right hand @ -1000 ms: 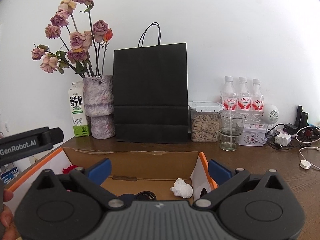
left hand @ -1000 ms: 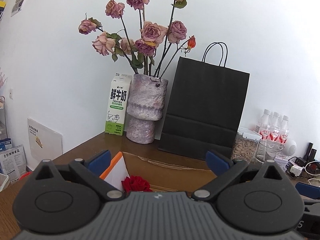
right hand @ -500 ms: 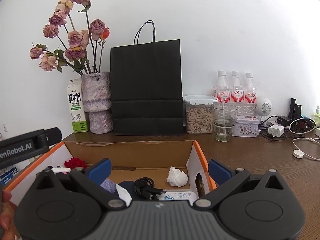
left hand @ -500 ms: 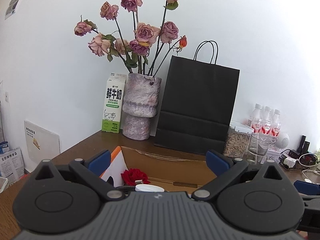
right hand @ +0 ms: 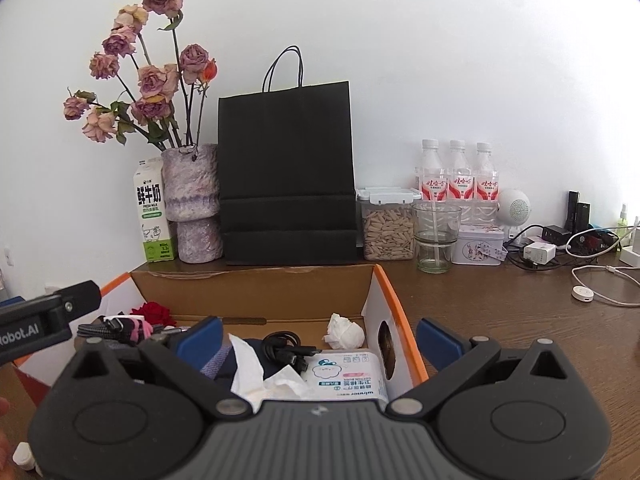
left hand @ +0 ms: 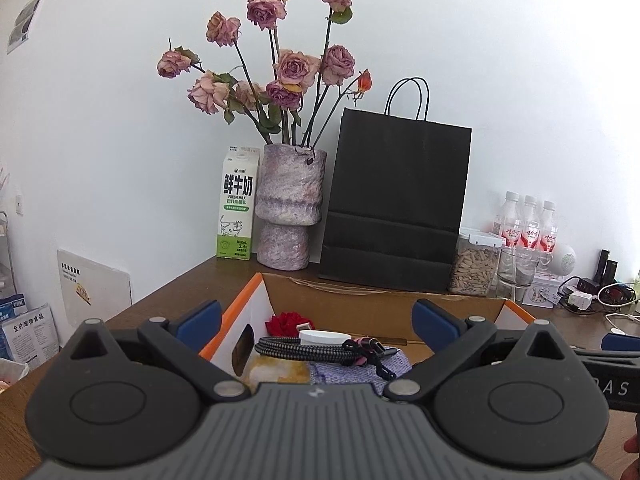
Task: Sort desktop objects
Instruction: 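Move both tools out of the box back over the table, then grasp a white cap with the left tool while the right tool grasps the orange petal, then carry the cap and petal into the box and open both tools, then move both tools out of the box back over the table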
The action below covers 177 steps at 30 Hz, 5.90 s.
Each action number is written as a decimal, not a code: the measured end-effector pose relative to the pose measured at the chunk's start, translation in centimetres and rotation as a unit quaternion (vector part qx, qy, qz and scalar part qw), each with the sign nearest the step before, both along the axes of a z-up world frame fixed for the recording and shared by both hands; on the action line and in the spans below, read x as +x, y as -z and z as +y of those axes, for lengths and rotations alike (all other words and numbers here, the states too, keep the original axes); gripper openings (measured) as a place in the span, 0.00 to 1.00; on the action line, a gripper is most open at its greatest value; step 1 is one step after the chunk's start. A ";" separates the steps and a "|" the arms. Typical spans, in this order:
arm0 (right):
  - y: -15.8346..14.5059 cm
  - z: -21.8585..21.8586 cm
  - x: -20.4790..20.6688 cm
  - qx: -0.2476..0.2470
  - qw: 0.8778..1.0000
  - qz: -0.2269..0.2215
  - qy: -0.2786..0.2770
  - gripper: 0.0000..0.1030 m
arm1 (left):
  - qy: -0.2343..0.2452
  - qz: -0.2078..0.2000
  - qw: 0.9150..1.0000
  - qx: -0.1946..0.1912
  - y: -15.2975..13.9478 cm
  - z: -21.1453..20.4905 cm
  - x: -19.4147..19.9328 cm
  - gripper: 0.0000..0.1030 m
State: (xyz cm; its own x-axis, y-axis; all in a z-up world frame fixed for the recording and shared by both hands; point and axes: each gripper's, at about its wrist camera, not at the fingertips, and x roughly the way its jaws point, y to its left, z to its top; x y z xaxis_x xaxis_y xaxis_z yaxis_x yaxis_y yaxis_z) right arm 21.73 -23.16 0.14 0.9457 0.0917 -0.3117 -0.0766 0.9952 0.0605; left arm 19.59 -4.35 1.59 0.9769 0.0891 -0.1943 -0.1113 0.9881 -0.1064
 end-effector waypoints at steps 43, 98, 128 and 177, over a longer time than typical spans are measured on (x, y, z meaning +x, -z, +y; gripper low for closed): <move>5.1 3.6 -5.4 -0.032 0.985 0.149 -0.082 0.91 | 0.042 0.220 0.975 -0.007 5.1 7.1 -4.9 0.78; -1.3 3.0 -7.6 -0.011 0.996 -0.028 -0.089 0.15 | 0.064 0.066 0.996 -0.010 -3.0 3.0 -5.4 0.28; -0.6 0.8 4.8 -0.006 0.998 -0.009 -0.062 0.15 | 0.038 0.098 0.994 0.042 -0.9 -4.4 8.6 0.28; -1.2 0.3 -0.1 0.003 0.997 -0.068 -0.037 1.00 | -0.003 -0.004 1.000 -0.006 -2.0 -0.8 2.8 1.00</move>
